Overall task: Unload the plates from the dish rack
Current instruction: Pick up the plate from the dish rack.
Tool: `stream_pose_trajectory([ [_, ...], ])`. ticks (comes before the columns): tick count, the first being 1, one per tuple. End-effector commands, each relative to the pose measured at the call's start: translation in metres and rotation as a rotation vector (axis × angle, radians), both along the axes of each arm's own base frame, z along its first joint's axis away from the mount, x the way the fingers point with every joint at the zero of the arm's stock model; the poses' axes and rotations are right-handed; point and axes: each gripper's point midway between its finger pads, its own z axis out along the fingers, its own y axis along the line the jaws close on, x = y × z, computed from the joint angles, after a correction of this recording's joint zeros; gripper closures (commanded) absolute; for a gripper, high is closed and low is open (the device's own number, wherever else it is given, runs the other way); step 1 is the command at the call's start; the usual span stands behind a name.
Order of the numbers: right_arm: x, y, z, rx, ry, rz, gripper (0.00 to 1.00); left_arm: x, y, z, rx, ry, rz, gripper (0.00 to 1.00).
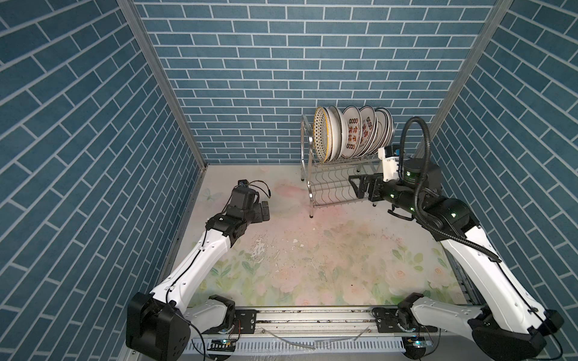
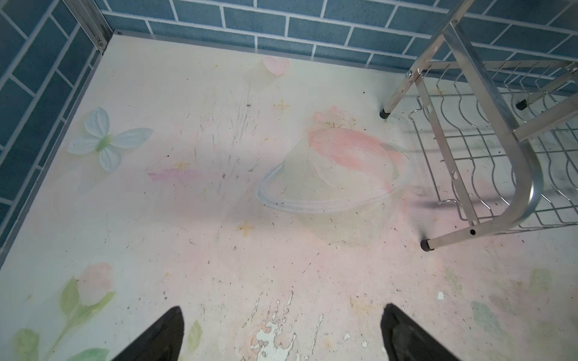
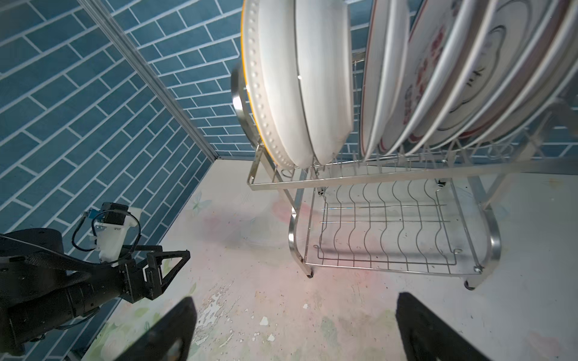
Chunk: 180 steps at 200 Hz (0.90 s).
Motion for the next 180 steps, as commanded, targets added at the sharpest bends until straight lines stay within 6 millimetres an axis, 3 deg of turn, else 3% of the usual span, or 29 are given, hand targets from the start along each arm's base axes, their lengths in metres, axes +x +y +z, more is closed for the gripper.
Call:
stream_pose_trajectory([
  [1, 0.007, 0.019, 0.016, -0.021, -0.043, -0.005, 0.01, -0.016, -0.005, 0.002, -0.041, 0.032, -0.03, 0.01],
  [86, 0.045, 0.058, 0.034, -0.125, -0.19, -0.221, 0.1, -0.024, 0.001, -0.007, -0.054, 0.077, 0.024, 0.01],
  [138, 0.065, 0.09, 0.046, -0.129, -0.259, -0.3, 0.24, -0.023, 0.001, -0.015, -0.051, 0.092, 0.025, 0.01],
  [180, 0.076, 0.102, 0.05, -0.128, -0.266, -0.325, 0.37, -0.02, -0.006, -0.018, -0.075, 0.107, -0.004, 0.01],
])
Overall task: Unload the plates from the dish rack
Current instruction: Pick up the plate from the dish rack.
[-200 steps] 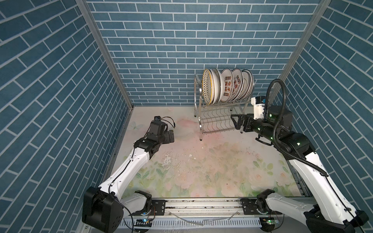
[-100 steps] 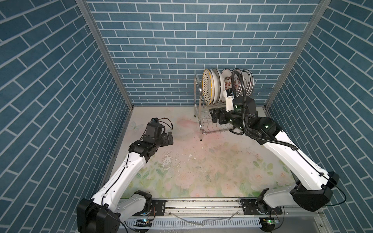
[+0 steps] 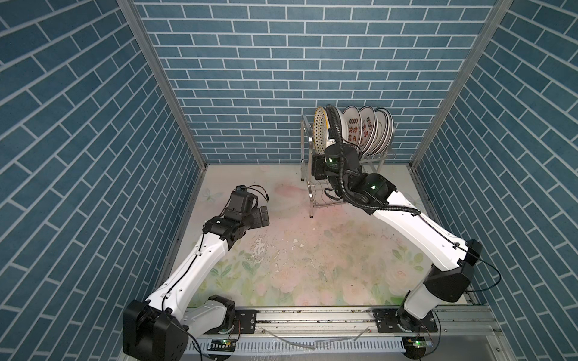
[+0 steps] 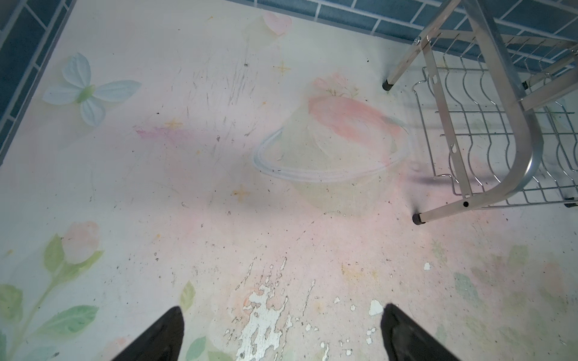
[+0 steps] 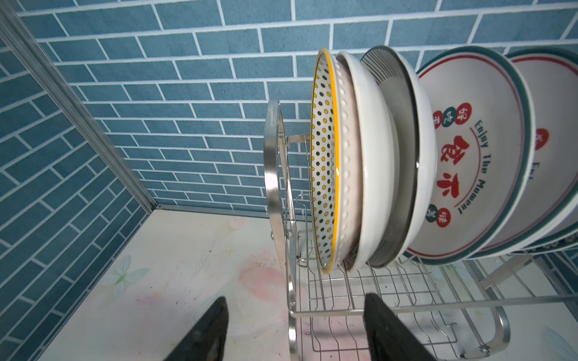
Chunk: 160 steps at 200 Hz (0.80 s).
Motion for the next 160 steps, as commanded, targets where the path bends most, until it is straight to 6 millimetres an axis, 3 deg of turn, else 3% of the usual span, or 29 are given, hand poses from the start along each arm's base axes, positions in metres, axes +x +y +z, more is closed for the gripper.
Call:
stream_pose_trajectory([
  [1, 0.004, -0.005, 0.031, 0.039, -0.067, -0.053, 0.37, -0.001, -0.005, -0.005, -0.019, 0.021, -0.019, 0.01],
  [86, 0.028, 0.009, 0.027, 0.031, -0.014, -0.117, 0.5, -0.003, -0.012, 0.001, -0.048, 0.017, -0.055, 0.01],
  [160, 0.046, -0.008, 0.016, 0.017, 0.008, -0.201, 0.54, -0.004, -0.015, 0.005, -0.064, 0.009, -0.069, 0.01],
])
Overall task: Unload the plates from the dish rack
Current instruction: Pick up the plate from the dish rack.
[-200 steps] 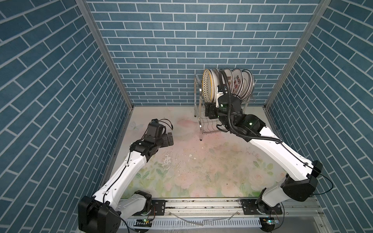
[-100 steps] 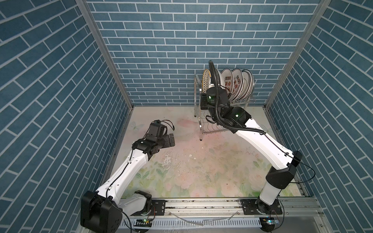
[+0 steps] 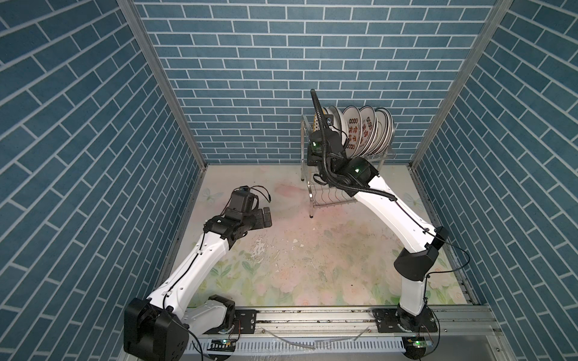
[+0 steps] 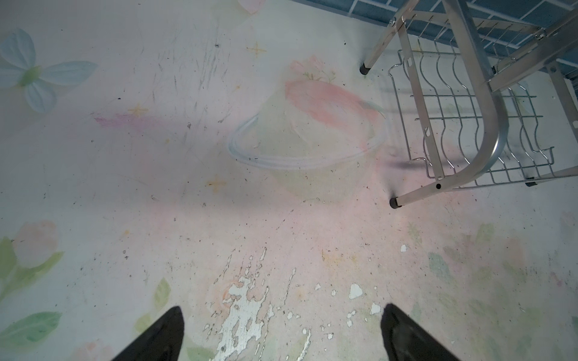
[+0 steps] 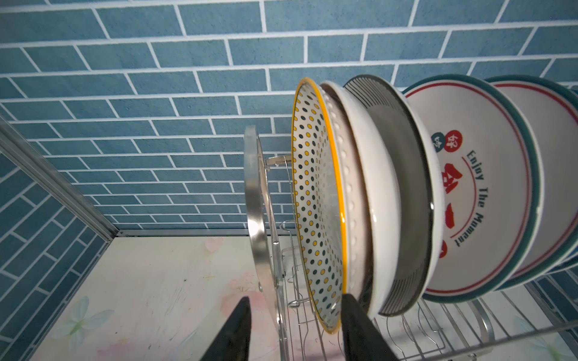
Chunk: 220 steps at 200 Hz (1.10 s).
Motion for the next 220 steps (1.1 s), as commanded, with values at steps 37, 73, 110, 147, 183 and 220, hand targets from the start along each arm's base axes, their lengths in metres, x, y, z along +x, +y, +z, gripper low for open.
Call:
stream_pose_trajectory([
  [37, 0.015, -0.021, 0.001, 0.072, 0.021, -0.065, 0.57, 0.001, -0.002, 0.008, -0.011, -0.017, -0.015, 0.01],
  [73, 0.021, -0.023, -0.004, 0.093, 0.044, -0.059, 0.6, 0.001, -0.003, 0.008, -0.015, -0.018, -0.017, 0.01],
  [110, 0.022, -0.02, -0.003, 0.098, 0.048, -0.047, 0.6, 0.002, -0.004, 0.008, -0.018, -0.018, -0.022, 0.01],
  [147, 0.025, -0.018, -0.002, 0.098, 0.05, -0.045, 0.6, 0.002, -0.005, 0.008, -0.023, -0.02, -0.024, 0.01],
  [183, 0.03, -0.019, -0.004, 0.07, 0.052, -0.075, 0.6, 0.001, -0.006, 0.009, -0.029, -0.023, -0.028, 0.01],
  [220, 0.035, -0.021, -0.007, 0.038, 0.047, -0.104, 0.66, 0.0, -0.005, 0.012, -0.031, -0.03, -0.029, 0.01],
])
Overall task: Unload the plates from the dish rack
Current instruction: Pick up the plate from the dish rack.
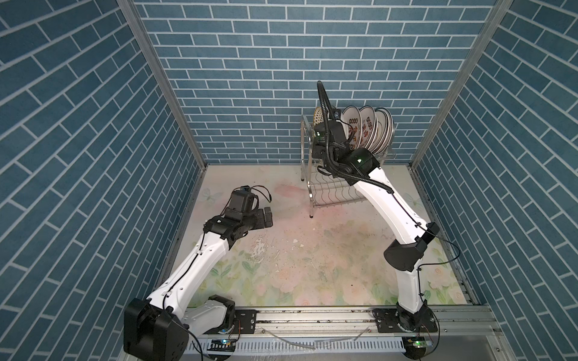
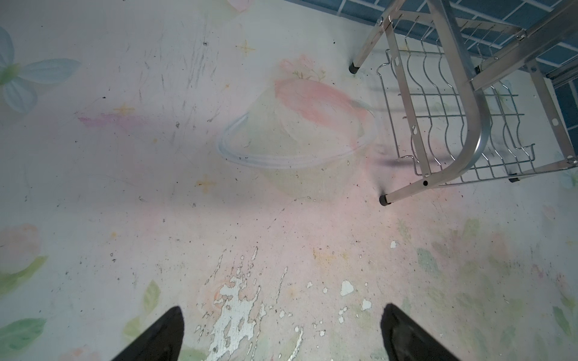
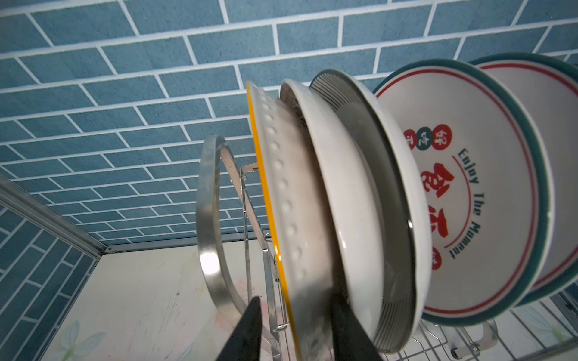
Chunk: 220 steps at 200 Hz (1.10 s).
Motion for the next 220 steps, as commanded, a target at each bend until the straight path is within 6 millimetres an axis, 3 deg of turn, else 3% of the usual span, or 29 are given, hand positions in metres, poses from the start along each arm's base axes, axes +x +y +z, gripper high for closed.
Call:
stream_pose_trajectory([
  [1, 0.006, -0.006, -0.004, -0.014, 0.005, -0.045, 0.66, 0.0, 0.0, 0.009, -0.007, -0.027, -0.007, 0.01],
  [78, 0.015, -0.002, -0.02, -0.128, -0.006, -0.097, 0.73, -0.001, 0.0, 0.01, -0.015, -0.026, -0.003, 0.01],
  [116, 0.015, 0.006, -0.016, -0.201, -0.064, -0.137, 0.77, -0.003, 0.001, 0.011, -0.017, -0.025, -0.001, 0.01],
  [151, 0.012, 0.003, -0.006, -0.221, -0.106, -0.19, 0.81, -0.005, 0.002, 0.012, -0.019, -0.027, 0.002, 0.01],
  [158, 0.018, 0.01, -0.021, -0.241, -0.092, -0.189, 0.82, -0.005, 0.002, 0.012, -0.02, -0.028, 0.003, 0.01],
  [220, 0.021, 0.02, -0.027, -0.228, -0.099, -0.18, 0.92, -0.008, 0.005, 0.015, -0.013, -0.032, 0.013, 0.01],
])
